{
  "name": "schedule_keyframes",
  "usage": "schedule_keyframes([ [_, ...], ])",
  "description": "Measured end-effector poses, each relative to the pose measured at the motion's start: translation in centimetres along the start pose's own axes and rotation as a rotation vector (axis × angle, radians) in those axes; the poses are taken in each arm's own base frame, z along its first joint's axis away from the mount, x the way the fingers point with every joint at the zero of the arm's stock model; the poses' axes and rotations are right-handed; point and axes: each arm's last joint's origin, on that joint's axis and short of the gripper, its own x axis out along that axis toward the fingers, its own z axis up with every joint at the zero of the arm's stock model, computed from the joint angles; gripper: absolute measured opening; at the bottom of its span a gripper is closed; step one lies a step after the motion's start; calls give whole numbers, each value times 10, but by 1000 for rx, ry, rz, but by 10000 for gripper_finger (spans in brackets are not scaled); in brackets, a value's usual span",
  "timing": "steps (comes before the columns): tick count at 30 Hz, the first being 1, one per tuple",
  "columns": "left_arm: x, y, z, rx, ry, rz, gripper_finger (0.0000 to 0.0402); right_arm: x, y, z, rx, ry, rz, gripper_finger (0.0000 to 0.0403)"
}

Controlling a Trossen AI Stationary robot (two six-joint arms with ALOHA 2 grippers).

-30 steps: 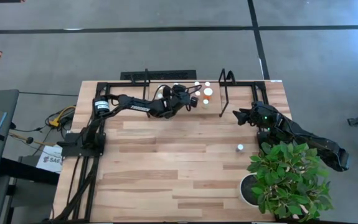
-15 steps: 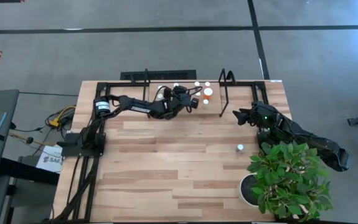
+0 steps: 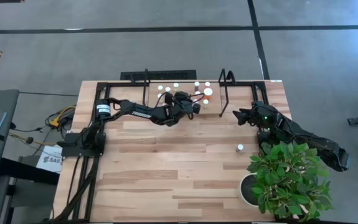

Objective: Pick and place medicine bottles onto shelf by color
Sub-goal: Put the blue pill bottle on the shelf

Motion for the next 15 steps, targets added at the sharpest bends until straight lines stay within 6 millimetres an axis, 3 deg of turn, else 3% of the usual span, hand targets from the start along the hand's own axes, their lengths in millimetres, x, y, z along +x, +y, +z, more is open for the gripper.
schedule_keyframes([
  [15, 2, 1, 2, -6, -12, 5, 80, 0, 0, 0, 0, 0, 0, 305],
])
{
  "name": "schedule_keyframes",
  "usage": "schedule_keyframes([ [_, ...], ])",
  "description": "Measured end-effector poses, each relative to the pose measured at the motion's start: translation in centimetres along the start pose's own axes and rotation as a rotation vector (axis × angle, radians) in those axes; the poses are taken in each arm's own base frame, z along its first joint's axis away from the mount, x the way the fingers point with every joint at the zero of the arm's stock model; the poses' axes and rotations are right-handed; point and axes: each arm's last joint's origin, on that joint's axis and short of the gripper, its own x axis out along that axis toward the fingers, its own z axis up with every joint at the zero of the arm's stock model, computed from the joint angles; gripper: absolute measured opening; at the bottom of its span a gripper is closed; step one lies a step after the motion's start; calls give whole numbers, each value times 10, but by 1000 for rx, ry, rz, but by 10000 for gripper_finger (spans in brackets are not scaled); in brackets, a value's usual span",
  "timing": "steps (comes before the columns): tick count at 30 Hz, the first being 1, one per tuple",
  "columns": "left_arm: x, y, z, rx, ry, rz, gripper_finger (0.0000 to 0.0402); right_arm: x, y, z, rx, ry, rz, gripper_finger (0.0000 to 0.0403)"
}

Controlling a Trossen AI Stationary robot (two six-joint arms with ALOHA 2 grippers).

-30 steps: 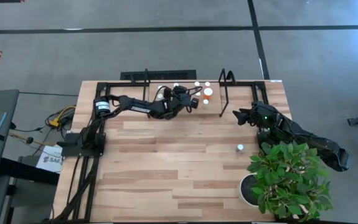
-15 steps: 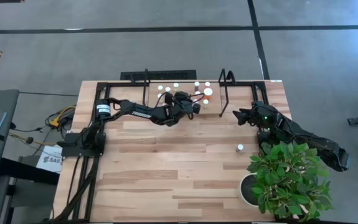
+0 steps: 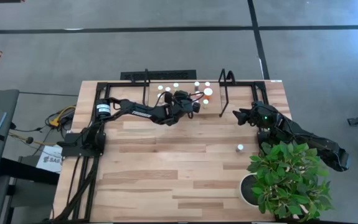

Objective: Pick and place medicine bottles onto shelf by color
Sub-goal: Put the blue pill bottle on the shelf

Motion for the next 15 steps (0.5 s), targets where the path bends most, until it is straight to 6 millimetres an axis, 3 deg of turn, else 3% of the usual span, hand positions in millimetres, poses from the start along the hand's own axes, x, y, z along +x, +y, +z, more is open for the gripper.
schedule_keyframes([
  [15, -6, -7, 4, 19, -49, -21, 80, 0, 0, 0, 0, 0, 0, 305],
])
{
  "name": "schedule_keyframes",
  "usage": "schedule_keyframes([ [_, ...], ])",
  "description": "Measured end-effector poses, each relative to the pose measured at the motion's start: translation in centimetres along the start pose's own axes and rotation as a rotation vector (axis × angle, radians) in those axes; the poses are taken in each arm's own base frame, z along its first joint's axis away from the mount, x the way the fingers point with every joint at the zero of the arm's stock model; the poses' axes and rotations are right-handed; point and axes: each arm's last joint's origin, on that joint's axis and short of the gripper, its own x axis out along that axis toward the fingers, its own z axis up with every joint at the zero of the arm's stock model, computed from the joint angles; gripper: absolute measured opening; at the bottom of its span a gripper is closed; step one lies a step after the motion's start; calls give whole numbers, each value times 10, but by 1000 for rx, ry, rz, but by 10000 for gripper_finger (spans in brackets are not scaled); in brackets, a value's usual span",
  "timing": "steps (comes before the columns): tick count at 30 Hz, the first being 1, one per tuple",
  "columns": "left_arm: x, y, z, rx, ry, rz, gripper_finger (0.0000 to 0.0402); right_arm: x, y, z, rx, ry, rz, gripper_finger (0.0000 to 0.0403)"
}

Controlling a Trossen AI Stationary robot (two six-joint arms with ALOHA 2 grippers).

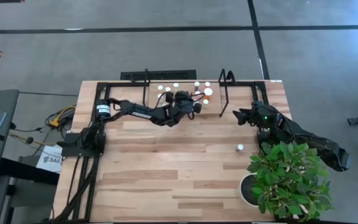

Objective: Pick and place medicine bottles onto shelf by color
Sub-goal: Put the blue pill bottle on the shelf

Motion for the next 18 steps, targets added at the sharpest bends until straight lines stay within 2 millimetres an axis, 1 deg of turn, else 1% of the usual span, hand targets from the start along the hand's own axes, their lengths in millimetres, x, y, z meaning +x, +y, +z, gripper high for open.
schedule_keyframes([
  [5, -9, -7, 2, -4, -46, 18, 80, 0, 0, 0, 0, 0, 0, 305],
  [9, -15, -11, -1, 10, -36, 11, 80, 0, 0, 0, 0, 0, 0, 305],
  [18, -18, -7, -12, -43, 24, 72, 80, 0, 0, 0, 0, 0, 1, 305],
])
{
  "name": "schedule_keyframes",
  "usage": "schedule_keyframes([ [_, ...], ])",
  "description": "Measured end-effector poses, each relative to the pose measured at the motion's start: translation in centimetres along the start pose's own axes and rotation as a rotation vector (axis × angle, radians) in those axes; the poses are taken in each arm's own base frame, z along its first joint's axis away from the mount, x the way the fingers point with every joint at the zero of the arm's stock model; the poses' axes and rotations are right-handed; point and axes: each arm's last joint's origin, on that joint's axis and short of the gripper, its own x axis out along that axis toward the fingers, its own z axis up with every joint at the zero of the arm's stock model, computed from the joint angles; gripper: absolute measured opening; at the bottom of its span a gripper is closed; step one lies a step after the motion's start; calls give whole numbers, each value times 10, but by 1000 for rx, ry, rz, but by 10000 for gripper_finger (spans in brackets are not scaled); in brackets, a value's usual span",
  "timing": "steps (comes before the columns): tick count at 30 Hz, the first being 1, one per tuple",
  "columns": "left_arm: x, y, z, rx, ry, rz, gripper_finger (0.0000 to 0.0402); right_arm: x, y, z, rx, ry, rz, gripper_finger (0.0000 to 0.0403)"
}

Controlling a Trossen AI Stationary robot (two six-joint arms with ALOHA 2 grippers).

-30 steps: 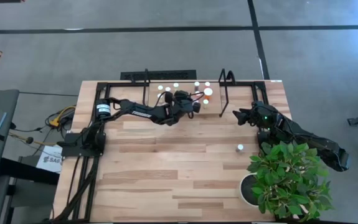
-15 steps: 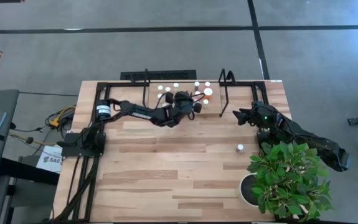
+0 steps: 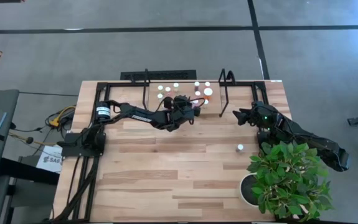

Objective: Pick and place medicine bottles onto shelf by color
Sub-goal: Put the blue pill bottle on the shelf

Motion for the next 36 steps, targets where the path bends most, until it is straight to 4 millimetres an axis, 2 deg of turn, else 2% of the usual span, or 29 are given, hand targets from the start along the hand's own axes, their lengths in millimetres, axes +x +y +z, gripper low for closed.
schedule_keyframes([
  [12, -5, -1, -4, -19, 23, -4, 80, 0, 0, 0, 0, 0, -1, 305],
  [20, -6, -5, 2, -3, -17, -32, 80, 0, 0, 0, 0, 0, -1, 305],
  [31, -26, -18, -3, 20, -23, -59, 80, 0, 0, 0, 0, 0, 0, 305],
  [36, -39, -22, -12, 35, 14, -76, 80, 0, 0, 0, 0, 0, 0, 305],
])
